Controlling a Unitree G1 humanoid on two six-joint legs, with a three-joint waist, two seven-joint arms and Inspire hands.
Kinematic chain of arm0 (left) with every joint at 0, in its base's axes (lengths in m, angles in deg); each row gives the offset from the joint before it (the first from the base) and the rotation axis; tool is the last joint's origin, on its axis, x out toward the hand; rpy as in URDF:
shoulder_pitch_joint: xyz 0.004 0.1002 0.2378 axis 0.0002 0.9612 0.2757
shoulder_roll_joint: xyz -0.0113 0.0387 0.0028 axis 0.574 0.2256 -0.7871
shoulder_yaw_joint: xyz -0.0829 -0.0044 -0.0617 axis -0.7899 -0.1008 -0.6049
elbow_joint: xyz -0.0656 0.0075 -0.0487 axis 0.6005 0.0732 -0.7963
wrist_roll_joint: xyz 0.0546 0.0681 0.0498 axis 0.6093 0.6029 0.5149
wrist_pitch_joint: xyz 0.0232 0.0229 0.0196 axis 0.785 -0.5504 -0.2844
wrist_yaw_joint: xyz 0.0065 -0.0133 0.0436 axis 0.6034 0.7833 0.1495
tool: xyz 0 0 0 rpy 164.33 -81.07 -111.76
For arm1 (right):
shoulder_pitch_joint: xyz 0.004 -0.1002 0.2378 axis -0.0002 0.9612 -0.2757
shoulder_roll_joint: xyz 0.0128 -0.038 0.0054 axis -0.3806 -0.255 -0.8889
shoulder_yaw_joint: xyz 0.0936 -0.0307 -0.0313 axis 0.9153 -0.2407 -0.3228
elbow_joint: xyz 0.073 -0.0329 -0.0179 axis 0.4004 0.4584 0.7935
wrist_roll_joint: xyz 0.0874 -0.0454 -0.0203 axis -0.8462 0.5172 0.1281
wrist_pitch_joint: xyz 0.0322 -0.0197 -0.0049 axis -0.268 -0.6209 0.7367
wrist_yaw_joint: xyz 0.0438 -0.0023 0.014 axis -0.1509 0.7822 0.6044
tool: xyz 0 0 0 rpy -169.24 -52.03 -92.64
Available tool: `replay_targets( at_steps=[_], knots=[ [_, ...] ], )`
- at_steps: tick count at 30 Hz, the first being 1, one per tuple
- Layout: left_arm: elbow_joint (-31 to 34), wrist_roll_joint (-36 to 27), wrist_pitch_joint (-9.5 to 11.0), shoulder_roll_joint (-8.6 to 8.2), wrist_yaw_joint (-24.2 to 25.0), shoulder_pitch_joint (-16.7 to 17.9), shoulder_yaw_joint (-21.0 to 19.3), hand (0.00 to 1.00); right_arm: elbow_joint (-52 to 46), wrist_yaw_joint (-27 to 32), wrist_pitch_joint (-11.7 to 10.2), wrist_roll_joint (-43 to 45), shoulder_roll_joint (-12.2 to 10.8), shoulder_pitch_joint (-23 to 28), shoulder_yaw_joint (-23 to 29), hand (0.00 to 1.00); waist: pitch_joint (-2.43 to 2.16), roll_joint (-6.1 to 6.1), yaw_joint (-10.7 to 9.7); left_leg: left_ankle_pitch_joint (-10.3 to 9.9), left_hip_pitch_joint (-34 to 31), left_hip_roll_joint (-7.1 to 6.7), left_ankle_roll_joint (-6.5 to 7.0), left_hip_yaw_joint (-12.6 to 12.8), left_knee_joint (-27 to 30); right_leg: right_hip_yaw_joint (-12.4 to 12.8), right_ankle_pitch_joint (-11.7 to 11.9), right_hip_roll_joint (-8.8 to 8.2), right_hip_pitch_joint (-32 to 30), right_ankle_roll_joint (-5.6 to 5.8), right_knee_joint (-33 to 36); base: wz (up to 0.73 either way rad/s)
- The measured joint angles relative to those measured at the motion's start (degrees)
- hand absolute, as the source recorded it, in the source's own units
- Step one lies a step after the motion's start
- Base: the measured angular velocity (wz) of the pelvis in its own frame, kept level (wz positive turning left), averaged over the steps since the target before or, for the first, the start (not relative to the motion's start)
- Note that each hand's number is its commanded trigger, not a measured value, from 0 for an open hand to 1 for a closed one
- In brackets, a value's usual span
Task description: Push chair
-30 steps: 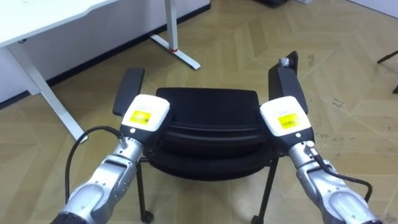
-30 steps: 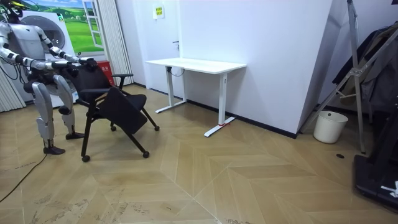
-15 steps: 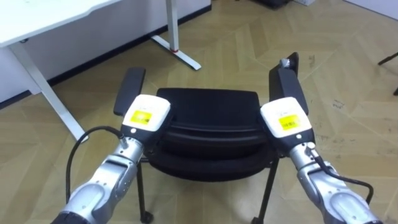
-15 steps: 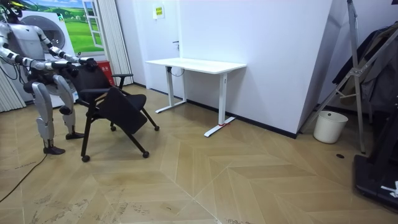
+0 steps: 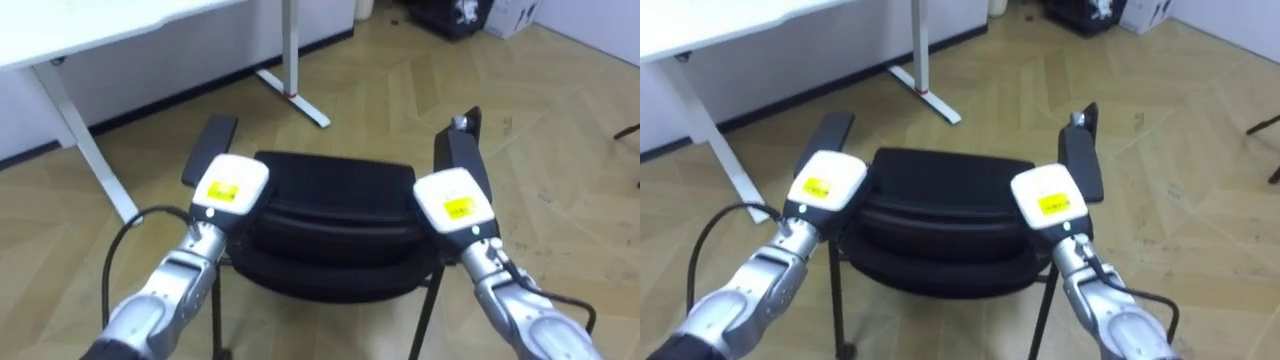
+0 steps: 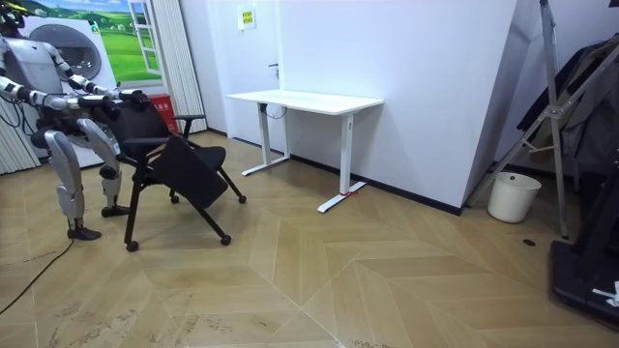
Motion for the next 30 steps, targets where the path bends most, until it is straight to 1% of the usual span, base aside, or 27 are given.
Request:
replay_targets(
  at_steps=[2, 3, 4, 5, 6, 7, 8, 10, 11, 12, 13, 14, 15, 16, 17, 19, 20, 21, 22, 23, 24, 25, 26, 27, 28, 29, 30],
  knots=[
    [0.2, 0.0, 0.4, 0.07, -0.5, 0.0, -0.1, 1.0, 0.0, 1.2, -0.6, 0.0, 0.3, 0.2, 0.3, 1.0, 0.02, -0.25, -0.3, 0.2, -3.0, -1.31, 0.23, -0.1, -1.1, 1.7, -0.3, -0.2, -0.5, -0.25, 0.8, 0.05],
    [0.5, 0.0, 0.7, -0.1, -0.8, 0.2, -0.1, 1.0, 0.0, 1.8, -1.2, 0.0, 1.1, 0.2, 0.5, 1.0, 0.03, 0.06, 0.1, 1.6, -5.0, -2.28, 0.82, 0.2, -5.7, 2.1, -0.6, -0.56, -1.0, 0.0, 0.9, -0.35],
    [0.7, 0.1, 0.9, -0.18, -1.3, 0.8, -0.1, 1.0, 0.2, 2.2, -1.4, 0.1, 1.4, 0.3, 0.3, 1.0, 0.02, 0.61, 1.0, 5.6, -5.9, -3.12, 1.87, 0.2, -8.6, 2.3, -1.0, -0.84, -0.9, 0.37, 0.9, -0.53],
    [0.9, 0.1, 1.0, -0.27, -1.4, 1.3, -0.1, 1.0, 0.3, 2.2, -1.7, 0.2, 1.5, 0.5, 0.3, 1.0, -0.28, 0.9, 1.5, 7.3, -6.0, -3.32, 2.22, 0.2, -9.1, 2.9, -1.3, -0.86, -0.8, 0.76, 0.9, -0.42],
    [1.3, 0.3, 1.1, -0.07, -1.5, 1.9, -0.1, 1.0, 0.3, 2.7, -1.9, 0.3, 1.2, 1.3, 0.5, 1.0, -1.0, 0.72, 1.2, 7.8, -6.0, -4.34, 2.66, 0.1, -9.4, 2.7, -2.0, -1.53, -0.7, 1.78, 0.9, -0.04],
    [1.4, 0.4, 1.1, -0.04, -1.6, 1.5, -0.1, 1.0, -0.2, 3.6, -1.8, 0.2, 1.5, 1.6, 0.8, 1.0, -1.06, 0.15, 0.8, 7.8, -5.7, -5.8, 3.21, 0.5, -10.1, 2.4, -2.2, -2.55, -1.1, 2.09, 1.3, 0.09],
    [1.4, 0.5, 1.2, 0.08, -1.7, 1.2, -0.1, 1.0, -0.3, 4.0, -1.8, 0.1, 1.5, 1.5, 0.8, 1.0, -1.1, -0.1, 0.8, 7.9, -5.6, -6.18, 3.64, 0.8, -10.3, 2.4, -2.3, -3.0, -1.3, 2.26, 1.5, 0.08],
    [1.8, 0.5, 1.2, 0.21, -1.4, 0.8, -0.1, 1.0, -0.1, 4.6, -1.4, 0.1, 1.0, 1.5, 1.2, 1.0, -1.09, -0.56, 0.8, 7.1, -5.0, -7.72, 4.73, 1.4, -10.2, 2.9, -2.9, -4.48, -0.8, 3.26, 1.9, -0.07],
    [1.9, 0.5, 1.2, 0.21, -1.3, 0.7, -0.1, 1.0, -0.1, 4.7, -1.5, 0.1, 1.1, 1.5, 1.3, 1.0, -1.09, -0.62, 0.8, 6.5, -4.9, -8.08, 4.91, 1.5, -9.8, 2.9, -3.1, -5.07, -0.7, 3.55, 2.1, -0.11],
    [2.1, 0.5, 1.2, 0.22, -1.2, 0.5, -0.1, 1.0, -0.1, 5.2, -1.4, 0.1, 1.0, 1.5, 1.4, 1.0, -1.04, -0.9, 0.9, 5.2, -4.8, -8.95, 5.64, 1.9, -9.6, 3.0, -3.9, -6.21, -1.1, 4.18, 4.0, -0.12],
    [2.2, 0.5, 1.2, 0.12, -1.3, 0.2, -0.1, 1.0, -0.1, 5.8, -1.2, 0.0, 0.9, 1.3, 1.3, 1.0, -0.93, -1.37, 1.0, 4.5, -4.4, -9.86, 6.27, 2.5, -9.5, 2.7, -4.8, -7.48, -2.4, 5.34, 8.4, -0.14],
    [2.0, 0.4, 1.2, 0.0, -1.4, -0.1, -0.1, 1.0, 0.0, 6.0, -1.1, 0.0, 1.0, 1.0, 1.3, 1.0, -0.64, -1.1, 0.9, 4.1, -4.1, -10.01, 6.61, 2.8, -9.3, 2.1, -4.9, -8.25, -3.7, 5.51, 12.0, -0.1],
    [1.4, 0.3, 1.3, -0.46, -1.5, -0.4, -0.1, 1.0, 0.2, 6.1, -1.0, 0.1, 1.0, 0.7, 1.3, 1.0, -0.24, -0.34, 0.8, 3.2, -3.8, -10.17, 7.18, 3.0, -8.3, 0.8, -4.1, -9.9, -7.0, 5.92, 20.3, -0.04],
    [0.7, 0.3, 1.4, -0.79, -1.9, -0.5, -0.1, 1.0, 0.3, 6.1, -0.9, 0.0, 1.0, 0.9, 1.3, 1.0, -0.14, -0.26, 0.6, 2.4, -3.0, -10.62, 7.59, 3.0, -7.6, 0.6, -2.4, -11.53, -9.4, 5.65, 27.3, 0.0],
    [0.3, 0.3, 1.5, -0.85, -2.1, -0.5, 0.0, 1.0, 0.4, 6.1, -0.9, -0.1, 0.9, 1.0, 1.2, 1.0, -0.08, -0.18, 0.5, 2.0, -2.4, -10.76, 7.79, 2.8, -7.5, 0.8, -1.3, -12.12, -10.3, 5.34, 29.7, 0.1],
    [-0.9, 0.3, 1.8, -0.87, -2.7, -0.6, 0.4, 1.0, 0.8, 6.1, -0.4, -0.5, 0.5, 1.7, 0.9, 1.0, 0.41, 0.83, 0.1, 0.1, -0.1, -11.01, 8.69, 1.7, -7.4, 1.3, 5.1, -12.99, -12.1, 4.8, 36.2, 0.16],
    [-1.1, 0.3, 1.8, -0.82, -2.8, -0.6, 0.5, 1.0, 0.9, 6.1, -0.3, -0.5, 0.4, 1.7, 0.8, 1.0, 0.58, 1.09, -0.1, -0.3, 0.4, -11.13, 8.97, 1.0, -7.4, 1.5, 6.9, -12.94, -12.6, 4.51, 37.4, 0.13],
    [-1.6, 0.1, 1.8, -0.55, -3.0, -0.5, 0.9, 1.0, 1.3, 6.0, -0.2, -0.4, 0.2, 2.0, 0.8, 1.0, 0.54, 1.91, -0.3, -0.7, 1.4, -11.32, 9.51, -1.1, -7.6, 2.3, 9.6, -12.36, -14.3, 4.4, 39.9, 0.0],
    [-1.6, -0.3, 1.8, -0.01, -3.3, -0.5, 1.3, 1.0, 1.4, 6.1, 0.4, -0.2, -0.5, 2.0, 0.5, 1.0, 0.65, 2.76, -0.1, -0.8, 2.0, -11.17, 9.77, -2.9, -8.3, 2.9, 7.7, -10.58, -16.8, 4.38, 40.9, -0.09],
    [-1.6, -0.6, 1.9, 0.57, -3.6, -0.5, 1.5, 1.0, 1.4, 6.1, 0.7, 0.0, -0.8, 2.0, 0.3, 1.0, 0.72, 3.1, -0.1, -0.8, 2.3, -11.0, 9.85, -3.7, -8.9, 2.7, 6.4, -9.43, -18.1, 4.3, 40.6, -0.14],
    [-1.5, -0.9, 2.5, 1.7, -4.1, -0.4, 1.7, 1.0, 1.5, 6.2, 0.9, -0.1, -1.4, 2.0, -0.3, 1.0, 0.81, 3.42, -0.1, -0.6, 3.2, -11.03, 10.14, -5.4, -10.0, 1.9, 4.6, -7.56, -20.3, 4.1, 38.4, 0.0],
    [-1.5, -1.1, 2.8, 2.57, -4.9, 0.2, 1.7, 1.0, 1.3, 6.3, 1.2, -0.1, -1.7, 2.1, -1.3, 1.0, 0.7, 3.52, 0.0, -0.5, 4.2, -11.19, 10.26, -7.1, -11.0, 1.4, 4.0, -5.33, -22.1, 4.04, 34.1, 0.17],
    [-1.4, -1.1, 2.9, 2.86, -5.2, 0.5, 1.7, 1.0, 1.0, 6.3, 1.3, -0.1, -1.9, 2.4, -1.5, 1.0, 0.66, 3.58, -0.2, -0.6, 4.6, -11.3, 10.37, -8.3, -11.1, 1.3, 4.0, -4.08, -23.0, 3.94, 31.1, 0.45],
    [-1.2, -0.9, 3.1, 3.27, -5.2, 0.6, 1.7, 1.0, 0.5, 6.3, 1.3, 0.0, -2.2, 3.2, -1.4, 1.0, 0.66, 3.5, -0.8, -0.9, 5.4, -11.53, 10.53, -10.1, -11.3, 1.5, 4.3, -2.1, -24.3, 3.53, 24.4, 0.72],
    [-1.5, -0.8, 3.4, 3.46, -5.3, 0.5, 1.7, 1.0, 0.3, 6.3, 1.0, -0.1, -2.2, 3.6, -1.4, 1.0, 0.69, 3.27, -2.0, -1.3, 6.1, -12.1, 10.53, -11.9, -11.3, 2.0, 5.4, -0.95, -25.3, 2.91, 17.1, 0.83],
    [-1.6, -0.9, 3.5, 3.46, -5.3, 0.6, 1.8, 1.0, 0.3, 6.3, 0.9, -0.1, -2.3, 3.8, -1.4, 1.0, 0.55, 3.08, -2.6, -1.5, 6.5, -12.48, 10.46, -12.9, -11.3, 2.2, 6.3, -0.73, -25.6, 2.81, 13.5, 0.83],
    [-1.6, -0.9, 3.4, 3.57, -5.2, 0.7, 1.7, 1.0, 0.2, 6.1, 0.6, -0.1, -2.3, 3.8, -1.4, 1.0, 0.24, 2.22, -3.3, -2.2, 7.6, -13.63, 10.69, -14.0, -11.4, 3.4, 8.4, -0.89, -25.9, 2.9, 7.1, 0.75]
  ],
)
